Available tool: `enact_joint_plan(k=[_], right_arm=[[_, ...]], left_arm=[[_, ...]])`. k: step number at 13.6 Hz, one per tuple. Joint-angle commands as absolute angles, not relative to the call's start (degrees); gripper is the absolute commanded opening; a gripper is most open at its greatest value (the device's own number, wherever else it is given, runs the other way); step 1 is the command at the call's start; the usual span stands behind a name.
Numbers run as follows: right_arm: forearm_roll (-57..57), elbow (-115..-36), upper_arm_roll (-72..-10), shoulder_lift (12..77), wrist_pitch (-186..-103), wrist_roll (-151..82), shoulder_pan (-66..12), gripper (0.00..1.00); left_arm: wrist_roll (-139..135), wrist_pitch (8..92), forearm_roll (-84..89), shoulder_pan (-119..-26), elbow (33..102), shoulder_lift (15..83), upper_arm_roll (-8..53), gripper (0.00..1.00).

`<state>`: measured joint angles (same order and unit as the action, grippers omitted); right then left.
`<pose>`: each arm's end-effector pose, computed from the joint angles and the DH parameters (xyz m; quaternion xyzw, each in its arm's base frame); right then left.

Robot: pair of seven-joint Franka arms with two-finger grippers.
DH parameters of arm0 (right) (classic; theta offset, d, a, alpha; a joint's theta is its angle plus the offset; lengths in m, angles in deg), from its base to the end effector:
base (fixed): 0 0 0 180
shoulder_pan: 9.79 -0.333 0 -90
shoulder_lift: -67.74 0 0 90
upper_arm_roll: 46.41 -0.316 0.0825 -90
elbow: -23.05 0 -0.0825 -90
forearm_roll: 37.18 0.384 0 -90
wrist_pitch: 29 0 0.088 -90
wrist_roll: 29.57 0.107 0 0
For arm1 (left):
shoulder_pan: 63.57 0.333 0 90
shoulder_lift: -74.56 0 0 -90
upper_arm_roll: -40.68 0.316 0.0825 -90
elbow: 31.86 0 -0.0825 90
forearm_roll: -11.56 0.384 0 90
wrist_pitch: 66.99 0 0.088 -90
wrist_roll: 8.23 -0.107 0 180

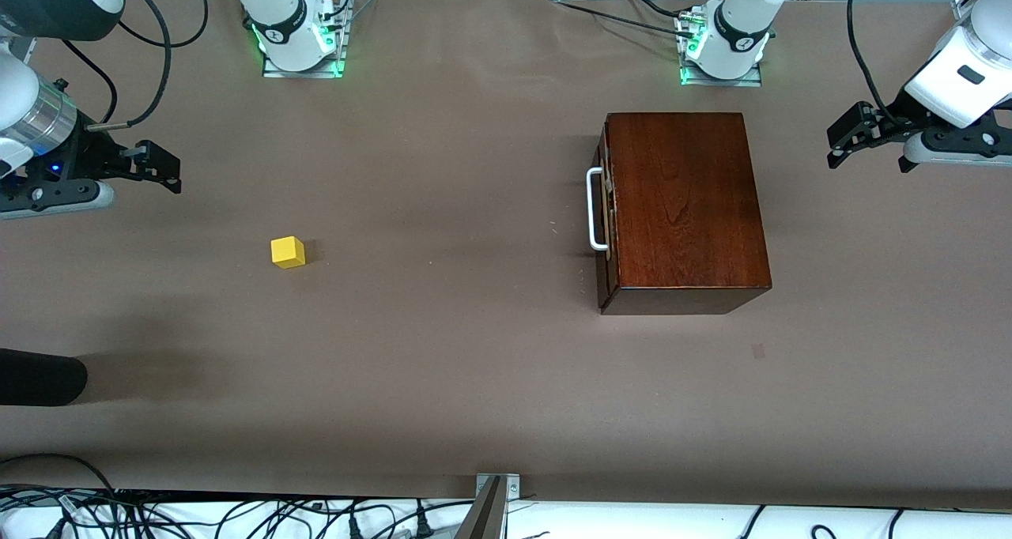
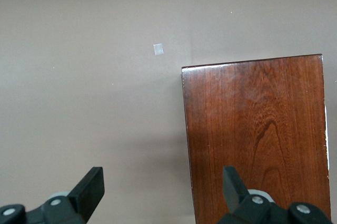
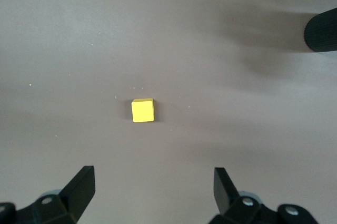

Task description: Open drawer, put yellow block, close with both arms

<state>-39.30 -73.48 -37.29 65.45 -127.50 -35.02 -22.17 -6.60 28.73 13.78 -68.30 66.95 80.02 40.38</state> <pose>0.5736 0.0308 0.5610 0.9967 0.0787 -0.0030 0.0214 0.5308 -0.0431 0.6121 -0.9991 0.0312 -0.0218 0.0183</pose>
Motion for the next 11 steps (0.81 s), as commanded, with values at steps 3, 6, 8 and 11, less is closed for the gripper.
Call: enact_joint_plan(k=[3, 6, 8, 11], right_arm=[[-39.8, -73.4, -37.5, 66.3, -126.0, -34.1, -22.4, 1.0], [-39.8, -73.4, -37.5, 66.3, -125.9, -34.1, -22.4, 1.0], [-39.8, -73.4, -37.5, 66.3, -125.9, -34.1, -22.4, 1.0], [-39.8, -73.3, -37.4, 66.2, -125.9, -34.1, -22.4, 1.0]], left_arm=[[-7.4, 27.1, 13.4, -68.9, 65.3, 79.7, 41.2, 1.0], [-6.7, 27.1, 13.4, -68.8, 65.2, 79.5, 41.2, 1.0], [-6.5, 27.1, 13.4, -68.9, 65.6, 79.1, 41.2, 1.0], [-5.2, 26.5, 13.3, -68.8, 65.3, 77.4, 40.8, 1.0]])
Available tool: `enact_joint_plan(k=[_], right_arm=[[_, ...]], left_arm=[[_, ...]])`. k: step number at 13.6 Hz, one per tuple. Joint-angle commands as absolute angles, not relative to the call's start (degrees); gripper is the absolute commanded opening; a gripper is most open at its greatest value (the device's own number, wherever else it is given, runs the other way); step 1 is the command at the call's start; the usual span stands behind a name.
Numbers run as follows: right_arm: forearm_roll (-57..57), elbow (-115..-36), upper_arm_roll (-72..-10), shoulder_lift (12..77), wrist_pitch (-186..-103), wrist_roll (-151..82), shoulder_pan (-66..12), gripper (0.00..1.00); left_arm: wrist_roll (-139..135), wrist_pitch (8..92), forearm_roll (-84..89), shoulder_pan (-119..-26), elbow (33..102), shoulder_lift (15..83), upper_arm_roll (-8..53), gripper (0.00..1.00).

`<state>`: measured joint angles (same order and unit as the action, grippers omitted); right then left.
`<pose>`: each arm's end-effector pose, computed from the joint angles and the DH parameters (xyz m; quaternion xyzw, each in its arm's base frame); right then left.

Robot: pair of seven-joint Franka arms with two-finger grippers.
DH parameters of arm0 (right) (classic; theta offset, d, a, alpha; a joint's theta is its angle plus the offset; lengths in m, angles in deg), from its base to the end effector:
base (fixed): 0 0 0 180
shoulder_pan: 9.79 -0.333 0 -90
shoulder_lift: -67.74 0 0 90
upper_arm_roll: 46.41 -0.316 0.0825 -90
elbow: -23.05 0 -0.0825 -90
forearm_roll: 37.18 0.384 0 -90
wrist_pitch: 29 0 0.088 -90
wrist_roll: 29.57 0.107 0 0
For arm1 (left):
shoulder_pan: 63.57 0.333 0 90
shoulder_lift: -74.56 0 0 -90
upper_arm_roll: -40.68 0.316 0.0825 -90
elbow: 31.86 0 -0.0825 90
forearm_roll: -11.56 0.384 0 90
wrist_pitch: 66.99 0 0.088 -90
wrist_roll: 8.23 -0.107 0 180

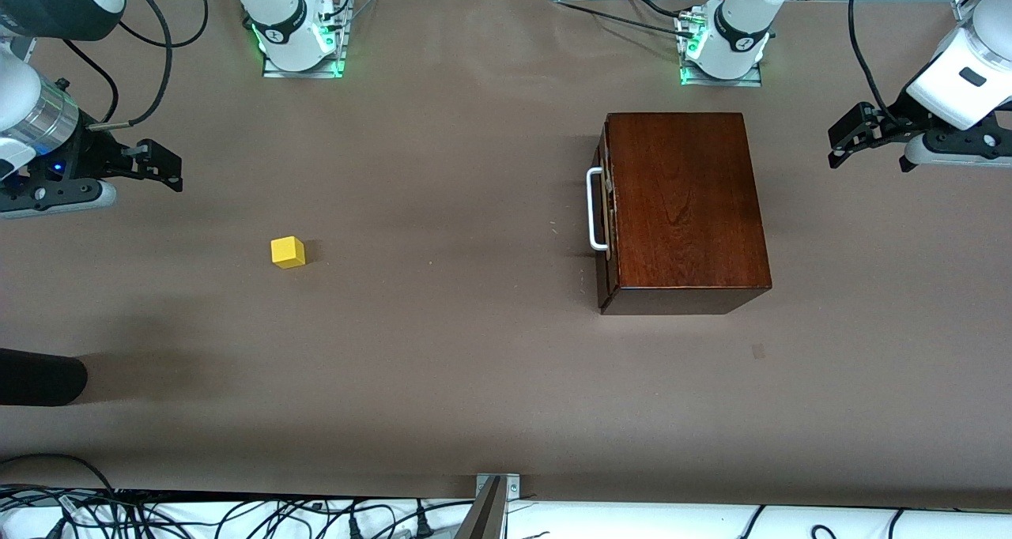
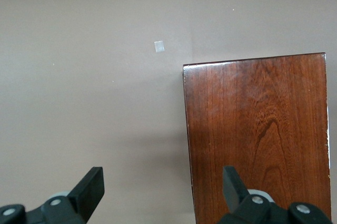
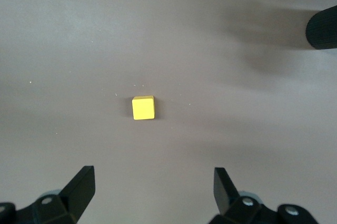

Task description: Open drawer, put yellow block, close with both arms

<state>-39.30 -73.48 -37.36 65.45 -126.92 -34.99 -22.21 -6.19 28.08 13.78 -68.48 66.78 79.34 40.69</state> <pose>0.5725 0.0317 0.5601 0.9966 0.0793 -0.0080 0.0213 0.5332 -0.0419 0.6062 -0.9994 0.0265 -0.0117 0.0186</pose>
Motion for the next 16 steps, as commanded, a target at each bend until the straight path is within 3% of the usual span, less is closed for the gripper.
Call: enact_joint_plan(k=[1, 4, 7, 11, 16], right_arm=[[-39.8, -73.4, -37.4, 66.3, -125.9, -34.1, -22.4, 1.0], [-39.8, -73.4, -37.4, 66.3, -125.9, -34.1, -22.4, 1.0], [-39.8, -73.4, -37.4, 66.2, -125.9, -34.1, -22.4, 1.0], [-39.8, -73.3, -37.4, 66.2, -125.9, -34.1, -22.4, 1.0], [-40.1, -72.6, -37.4, 66.1, -126.0, -34.7, -22.4, 1.0]], left_arm=[[-5.2, 25.5, 13.3, -68.9, 65.2, 77.2, 40.6, 1.0], [-5.9, 20.1, 13.1, -69.5, 64.9, 74.4, 39.7, 1.0], [-5.9, 19.9, 12.6, -69.5, 62.2, 70.9, 35.6, 1.0], [2.7, 20.3, 12.1, -72.7, 51.5, 60.0, 26.8, 1.0], [23.3, 24.9, 15.6, -85.3, 47.3, 51.4, 26.3, 1.0]])
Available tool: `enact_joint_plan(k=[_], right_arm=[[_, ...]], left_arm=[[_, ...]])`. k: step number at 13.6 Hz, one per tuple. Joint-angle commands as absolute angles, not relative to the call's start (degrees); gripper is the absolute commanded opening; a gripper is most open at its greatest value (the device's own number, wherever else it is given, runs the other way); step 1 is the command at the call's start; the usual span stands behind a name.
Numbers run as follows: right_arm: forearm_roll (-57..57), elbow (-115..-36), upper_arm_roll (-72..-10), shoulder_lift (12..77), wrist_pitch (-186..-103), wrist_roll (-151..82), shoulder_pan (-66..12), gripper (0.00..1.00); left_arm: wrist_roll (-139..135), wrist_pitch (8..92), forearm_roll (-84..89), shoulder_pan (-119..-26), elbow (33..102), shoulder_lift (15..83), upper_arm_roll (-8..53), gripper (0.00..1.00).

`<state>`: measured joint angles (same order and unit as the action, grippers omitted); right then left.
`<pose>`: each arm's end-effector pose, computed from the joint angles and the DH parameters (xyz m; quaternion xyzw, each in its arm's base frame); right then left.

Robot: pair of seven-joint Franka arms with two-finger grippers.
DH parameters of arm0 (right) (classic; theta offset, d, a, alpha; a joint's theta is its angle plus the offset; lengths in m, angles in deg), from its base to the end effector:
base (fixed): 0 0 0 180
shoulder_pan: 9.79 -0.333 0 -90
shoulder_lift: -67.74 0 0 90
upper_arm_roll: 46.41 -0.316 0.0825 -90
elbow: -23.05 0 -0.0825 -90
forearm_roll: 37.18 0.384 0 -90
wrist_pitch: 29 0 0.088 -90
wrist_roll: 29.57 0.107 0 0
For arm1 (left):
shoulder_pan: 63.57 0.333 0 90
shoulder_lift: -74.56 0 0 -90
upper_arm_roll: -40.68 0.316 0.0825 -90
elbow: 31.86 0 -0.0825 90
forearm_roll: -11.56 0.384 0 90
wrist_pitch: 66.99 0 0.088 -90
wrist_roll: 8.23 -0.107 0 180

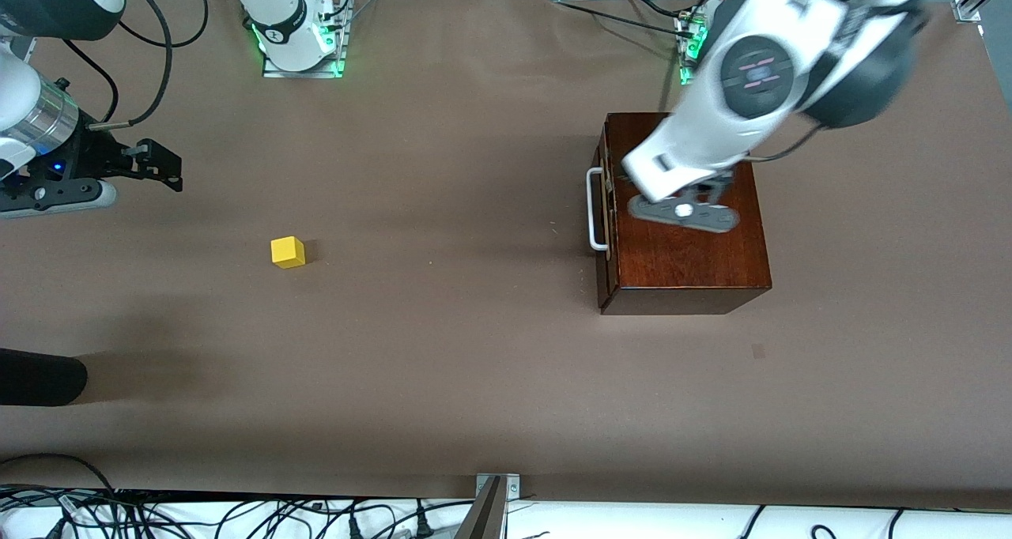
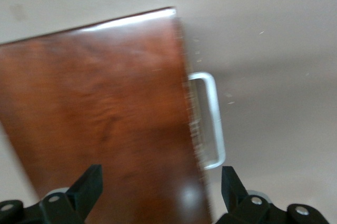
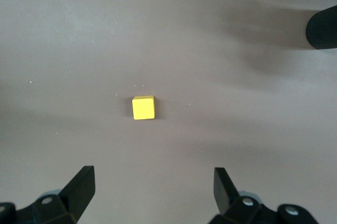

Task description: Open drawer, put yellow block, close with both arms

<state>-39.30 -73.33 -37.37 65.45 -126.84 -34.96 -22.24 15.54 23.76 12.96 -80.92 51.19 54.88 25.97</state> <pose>0.5725 0.0321 0.5612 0.9966 0.0794 -0.0074 0.0213 0.5545 -0.3183 0.4816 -0.9921 0.0703 0.1019 0.0187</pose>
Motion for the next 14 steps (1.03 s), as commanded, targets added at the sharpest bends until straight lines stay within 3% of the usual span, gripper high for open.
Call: enact_joint_plan(k=[1, 6, 14], right_arm=[[-40.1, -72.5, -37.4, 65.7, -125.9, -34.8, -22.4, 1.0], [-40.1, -72.5, -37.4, 65.6, -124.2, -34.6, -22.4, 1.0], [-39.9, -72.5, -37.4, 65.6, -123.7, -34.1, -22.4, 1.0]], left_arm=[[26.8, 26.9, 16.4, -87.4, 47.8, 50.1, 26.3, 1.0], [29.6, 29.0, 22.0, -92.6, 52.6, 46.9, 26.3, 1.0], [35.6, 36.0, 27.0, -93.5, 60.9, 45.8, 26.3, 1.0]])
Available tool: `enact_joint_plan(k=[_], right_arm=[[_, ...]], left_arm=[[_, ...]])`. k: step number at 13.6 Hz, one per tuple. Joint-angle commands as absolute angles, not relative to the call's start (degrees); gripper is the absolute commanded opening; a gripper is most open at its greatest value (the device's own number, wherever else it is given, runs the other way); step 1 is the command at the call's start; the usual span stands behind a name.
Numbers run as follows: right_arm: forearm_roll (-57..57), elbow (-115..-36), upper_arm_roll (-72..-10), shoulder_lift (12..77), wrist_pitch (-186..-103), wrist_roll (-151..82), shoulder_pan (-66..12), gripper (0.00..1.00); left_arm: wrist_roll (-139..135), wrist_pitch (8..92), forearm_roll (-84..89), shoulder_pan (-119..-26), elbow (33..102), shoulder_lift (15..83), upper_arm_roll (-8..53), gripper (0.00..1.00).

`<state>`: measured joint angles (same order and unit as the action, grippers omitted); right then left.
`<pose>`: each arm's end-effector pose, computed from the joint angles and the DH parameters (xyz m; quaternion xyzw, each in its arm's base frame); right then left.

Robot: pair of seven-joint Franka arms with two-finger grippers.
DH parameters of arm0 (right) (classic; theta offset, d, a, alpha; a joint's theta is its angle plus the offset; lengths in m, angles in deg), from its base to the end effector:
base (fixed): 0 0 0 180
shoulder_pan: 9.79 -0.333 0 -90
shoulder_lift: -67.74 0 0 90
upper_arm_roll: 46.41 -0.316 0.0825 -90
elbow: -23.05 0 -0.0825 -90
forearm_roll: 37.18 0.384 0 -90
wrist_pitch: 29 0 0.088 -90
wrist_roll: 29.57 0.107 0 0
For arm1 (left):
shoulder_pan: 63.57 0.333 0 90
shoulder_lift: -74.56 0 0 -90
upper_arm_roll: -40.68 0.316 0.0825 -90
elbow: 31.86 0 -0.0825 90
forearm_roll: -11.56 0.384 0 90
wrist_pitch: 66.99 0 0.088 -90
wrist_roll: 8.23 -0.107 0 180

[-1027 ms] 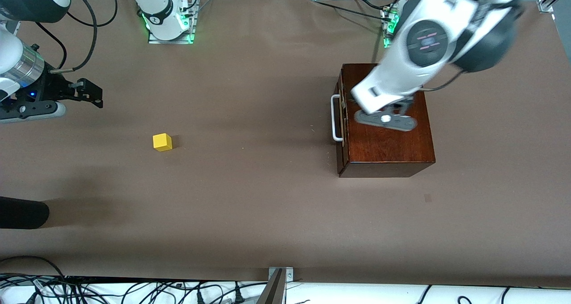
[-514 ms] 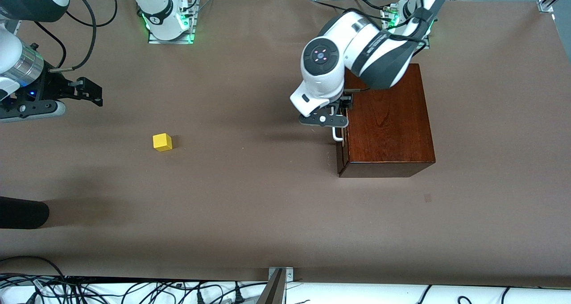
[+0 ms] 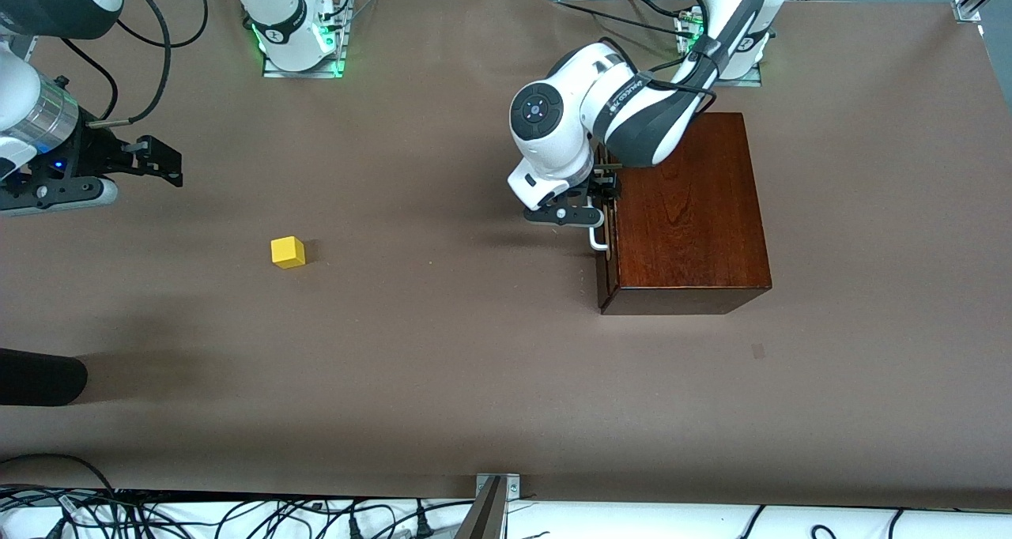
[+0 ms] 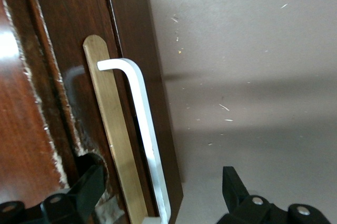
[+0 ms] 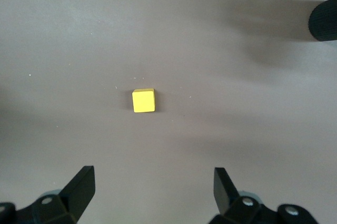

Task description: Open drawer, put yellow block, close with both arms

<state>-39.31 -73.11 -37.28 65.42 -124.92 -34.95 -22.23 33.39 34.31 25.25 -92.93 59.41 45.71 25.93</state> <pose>0.5694 0.0308 0.5599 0.9965 0.0780 -0.0225 0.0212 0.4929 -0.4218 0.3277 -0.9853 0.0571 0.0792 0.1402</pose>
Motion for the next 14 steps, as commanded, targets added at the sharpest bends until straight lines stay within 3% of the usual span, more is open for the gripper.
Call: enact_joint_plan(k=[1, 14], right_arm=[[-39.9, -72.5, -37.4, 65.6, -123.7, -34.1, -22.4, 1.0], [-39.4, -72.1, -37.3, 65.3, -123.8, -34.8, -22.1, 1.0]], left_arm=[[36.9, 37.0, 27.0, -93.5, 60.9, 45.3, 26.3, 1.0], [42.7, 41.0, 29.9, -96.0, 60.8, 40.7, 26.3, 1.0]])
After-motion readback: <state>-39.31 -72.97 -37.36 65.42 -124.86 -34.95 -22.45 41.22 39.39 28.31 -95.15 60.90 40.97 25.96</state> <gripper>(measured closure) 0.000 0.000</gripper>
